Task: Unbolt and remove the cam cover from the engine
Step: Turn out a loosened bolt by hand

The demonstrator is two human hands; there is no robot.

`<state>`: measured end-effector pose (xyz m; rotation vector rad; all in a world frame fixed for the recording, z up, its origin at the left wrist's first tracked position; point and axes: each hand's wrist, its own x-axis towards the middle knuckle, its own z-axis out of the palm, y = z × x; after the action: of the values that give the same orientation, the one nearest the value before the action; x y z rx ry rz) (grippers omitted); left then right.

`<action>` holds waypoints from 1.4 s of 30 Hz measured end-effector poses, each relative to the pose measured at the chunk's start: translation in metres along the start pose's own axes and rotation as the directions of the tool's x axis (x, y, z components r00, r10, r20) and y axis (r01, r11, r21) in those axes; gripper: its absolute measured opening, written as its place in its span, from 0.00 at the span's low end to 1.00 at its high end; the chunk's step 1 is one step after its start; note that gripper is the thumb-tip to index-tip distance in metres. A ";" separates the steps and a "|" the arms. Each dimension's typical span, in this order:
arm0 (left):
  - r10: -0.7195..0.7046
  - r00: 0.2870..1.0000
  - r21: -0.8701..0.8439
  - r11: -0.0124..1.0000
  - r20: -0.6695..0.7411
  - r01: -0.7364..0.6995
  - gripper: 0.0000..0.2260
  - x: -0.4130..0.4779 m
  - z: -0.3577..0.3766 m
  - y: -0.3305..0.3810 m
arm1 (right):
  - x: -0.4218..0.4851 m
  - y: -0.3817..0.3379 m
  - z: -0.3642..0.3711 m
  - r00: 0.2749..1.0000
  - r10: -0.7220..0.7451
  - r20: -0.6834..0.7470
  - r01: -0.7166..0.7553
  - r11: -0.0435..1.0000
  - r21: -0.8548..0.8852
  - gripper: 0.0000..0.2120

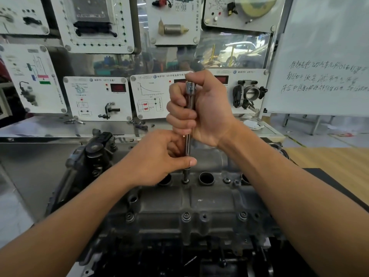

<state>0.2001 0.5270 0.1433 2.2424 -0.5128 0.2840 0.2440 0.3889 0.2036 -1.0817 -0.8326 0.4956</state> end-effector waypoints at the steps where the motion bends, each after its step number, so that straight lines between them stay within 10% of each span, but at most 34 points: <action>1: 0.007 1.000 -0.002 1.000 -0.005 -0.007 0.12 0.001 0.001 -0.001 | 0.000 0.000 0.000 1.000 -0.014 -0.018 0.014 0.999 -0.030 0.22; 7: 0.079 0.996 0.113 0.991 -0.039 -0.074 0.06 -0.004 0.002 0.000 | 0.003 0.000 -0.002 0.907 -0.325 -0.269 0.167 0.861 -0.481 0.15; 11: 0.087 0.994 -0.132 0.988 0.073 -0.077 0.11 -0.005 0.000 0.001 | -0.001 0.000 -0.006 0.897 -0.400 -0.188 0.120 0.629 -0.768 0.21; 15: 0.083 0.993 -0.162 0.982 -0.080 -0.095 0.04 -0.004 0.002 0.005 | -0.003 0.000 -0.008 0.917 -0.373 -0.143 0.161 0.671 -0.724 0.21; 19: 0.071 0.959 -0.048 0.995 -0.275 -0.087 0.19 -0.006 0.003 0.001 | -0.002 0.003 -0.007 0.920 -0.368 -0.133 0.181 0.703 -0.688 0.19; 24: 0.136 0.990 -0.181 0.974 -0.021 -0.137 0.11 -0.007 0.000 0.001 | -0.004 0.000 -0.008 0.924 -0.348 -0.156 0.170 0.741 -0.650 0.10; 30: 0.055 0.957 -0.067 0.995 -0.286 -0.078 0.18 -0.004 0.004 0.000 | -0.005 0.002 -0.005 0.929 -0.347 -0.132 0.185 0.742 -0.644 0.12; 37: 0.102 0.992 -0.153 0.982 -0.073 -0.112 0.10 -0.011 -0.001 0.002 | -0.008 0.000 0.000 0.935 -0.323 -0.148 0.169 0.772 -0.613 0.12; 42: 0.059 0.984 -0.092 0.993 -0.168 -0.076 0.06 -0.013 -0.022 0.015 | 0.003 -0.001 0.033 0.942 -0.283 -0.179 0.172 0.868 -0.467 0.15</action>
<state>0.1808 0.5380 0.1634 2.0879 -0.5037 0.4655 0.2199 0.4092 0.2133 -1.4095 -0.8642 -0.0419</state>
